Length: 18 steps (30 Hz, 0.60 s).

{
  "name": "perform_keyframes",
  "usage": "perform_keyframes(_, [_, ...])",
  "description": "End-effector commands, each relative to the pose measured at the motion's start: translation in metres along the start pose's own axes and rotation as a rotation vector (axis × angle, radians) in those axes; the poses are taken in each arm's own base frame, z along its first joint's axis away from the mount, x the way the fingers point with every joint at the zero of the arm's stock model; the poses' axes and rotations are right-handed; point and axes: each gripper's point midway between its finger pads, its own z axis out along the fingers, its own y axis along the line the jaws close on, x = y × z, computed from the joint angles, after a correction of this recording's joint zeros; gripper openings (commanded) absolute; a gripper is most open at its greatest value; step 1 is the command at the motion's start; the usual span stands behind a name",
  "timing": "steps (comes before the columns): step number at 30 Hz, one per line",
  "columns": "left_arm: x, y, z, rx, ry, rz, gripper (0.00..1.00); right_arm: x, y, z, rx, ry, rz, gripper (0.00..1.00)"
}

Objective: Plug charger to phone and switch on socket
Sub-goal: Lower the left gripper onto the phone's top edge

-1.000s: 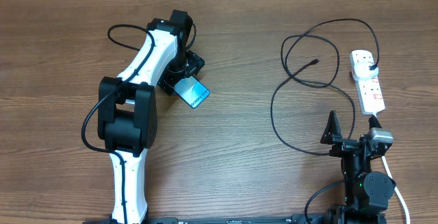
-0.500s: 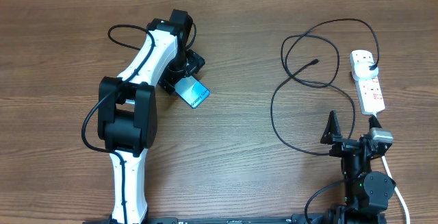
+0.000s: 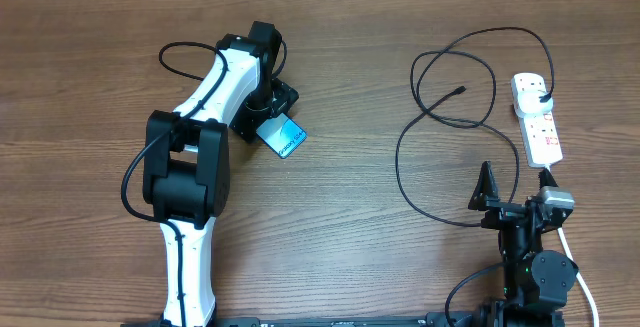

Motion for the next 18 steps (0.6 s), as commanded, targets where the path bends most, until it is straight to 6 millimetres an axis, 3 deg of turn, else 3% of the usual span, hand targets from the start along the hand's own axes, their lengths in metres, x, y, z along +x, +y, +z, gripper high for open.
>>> perform_keyframes(1, [0.001,0.004,0.010,-0.020,-0.003,-0.024,0.99,0.003,-0.001,0.000,0.003,0.000,-0.001,1.00])
perform_keyframes(10, [0.012,0.007,0.032,0.001,0.038,-0.042,1.00,0.003,-0.001,0.000,0.003,0.000,-0.001,1.00])
perform_keyframes(18, [0.016,0.010,0.035,-0.007,0.056,-0.042,1.00,0.003,-0.001,0.000,0.003,0.000,-0.001,1.00])
